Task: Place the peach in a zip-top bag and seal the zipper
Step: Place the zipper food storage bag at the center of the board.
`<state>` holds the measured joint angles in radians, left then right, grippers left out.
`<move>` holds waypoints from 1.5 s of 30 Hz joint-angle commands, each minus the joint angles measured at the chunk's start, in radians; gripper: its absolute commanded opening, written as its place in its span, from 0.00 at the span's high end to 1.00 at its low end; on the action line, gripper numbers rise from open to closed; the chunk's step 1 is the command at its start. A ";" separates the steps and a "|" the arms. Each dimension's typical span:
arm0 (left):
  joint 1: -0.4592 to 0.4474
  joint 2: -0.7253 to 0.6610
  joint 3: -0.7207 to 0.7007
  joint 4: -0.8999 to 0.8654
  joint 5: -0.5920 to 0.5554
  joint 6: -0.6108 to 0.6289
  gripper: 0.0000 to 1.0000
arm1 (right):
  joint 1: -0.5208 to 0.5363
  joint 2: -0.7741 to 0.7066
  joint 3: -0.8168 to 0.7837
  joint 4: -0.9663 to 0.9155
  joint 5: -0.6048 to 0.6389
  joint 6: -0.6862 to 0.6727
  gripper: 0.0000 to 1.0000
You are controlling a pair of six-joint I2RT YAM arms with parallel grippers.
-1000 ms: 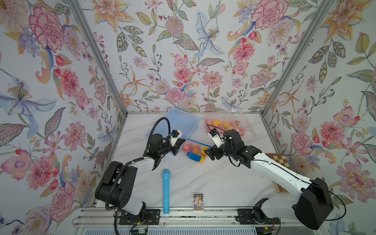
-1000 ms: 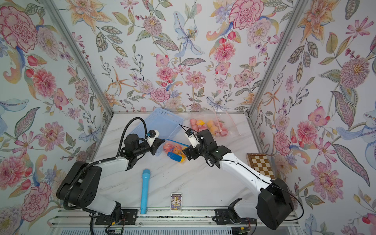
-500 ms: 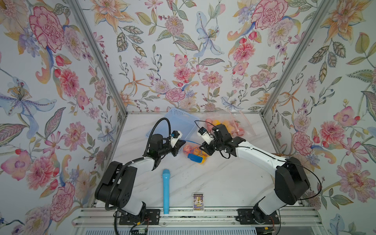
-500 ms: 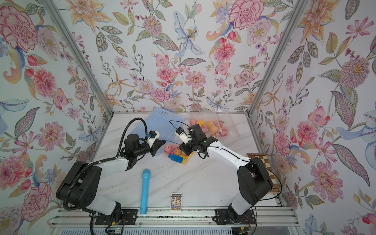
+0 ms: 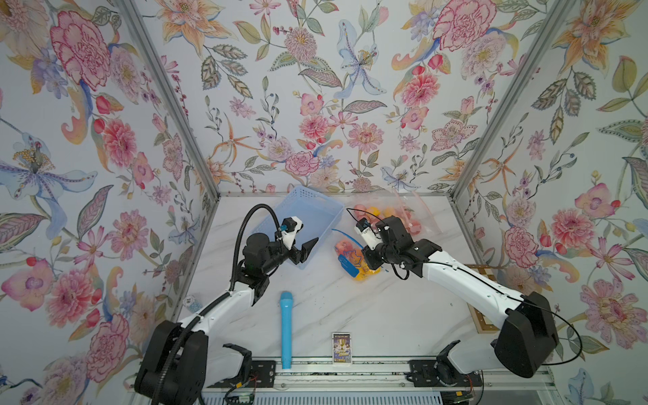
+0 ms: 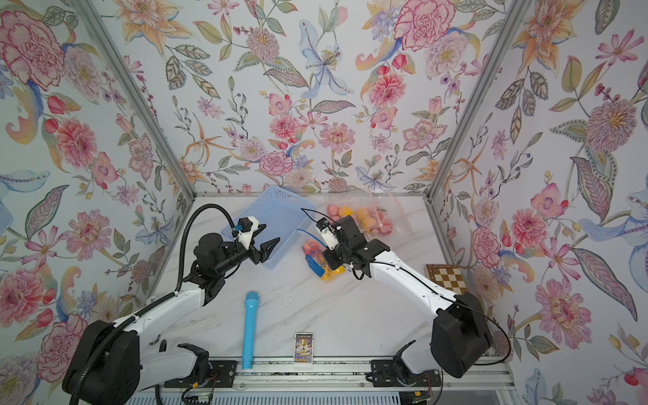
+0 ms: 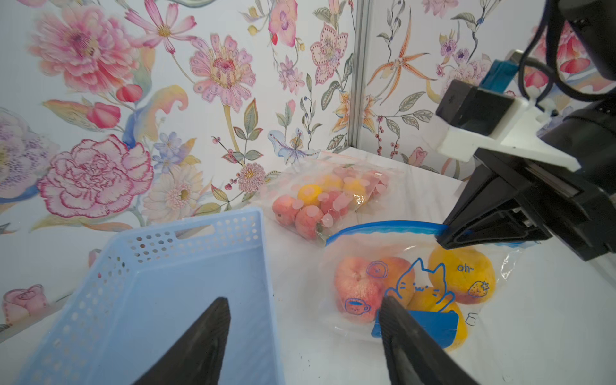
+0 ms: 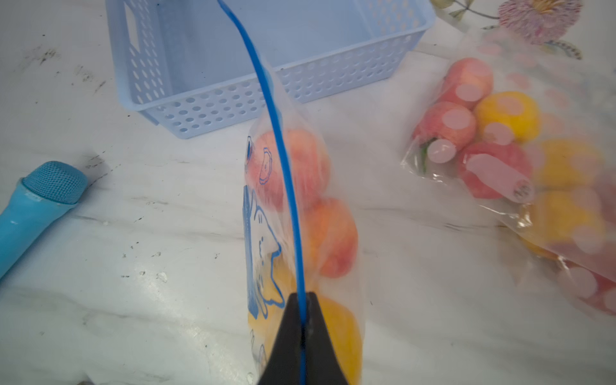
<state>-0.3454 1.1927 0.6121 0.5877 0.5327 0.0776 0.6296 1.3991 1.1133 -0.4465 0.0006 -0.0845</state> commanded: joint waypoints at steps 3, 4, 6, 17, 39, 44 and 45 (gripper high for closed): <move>-0.010 -0.111 -0.040 -0.052 -0.133 -0.061 0.21 | -0.073 -0.057 -0.059 -0.061 0.098 0.008 1.00; -0.009 -0.129 -0.045 -0.052 -0.149 -0.065 0.21 | -0.100 -0.054 -0.062 -0.061 0.087 -0.005 1.00; -0.009 -0.156 -0.053 -0.054 -0.172 -0.067 0.20 | -0.142 -0.041 -0.060 -0.061 0.067 -0.035 1.00; -0.009 -0.217 -0.066 -0.091 -0.235 -0.058 0.14 | -0.240 0.101 0.020 -0.080 0.158 -0.075 1.00; -0.006 -0.405 -0.197 -0.211 -0.742 -0.074 0.01 | -0.239 -0.255 -0.170 0.087 0.356 0.207 0.01; 0.002 -0.452 -0.270 -0.204 -0.873 -0.074 0.01 | -0.245 -0.400 -0.336 0.162 0.526 0.340 0.01; 0.007 -0.459 -0.285 -0.197 -0.891 -0.074 0.01 | -0.246 -0.429 -0.377 0.185 0.558 0.366 0.01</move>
<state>-0.3470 0.7547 0.3645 0.4000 -0.2298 0.0093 0.3904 1.0172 0.8169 -0.3214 0.4183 0.1631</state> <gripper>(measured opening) 0.988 0.988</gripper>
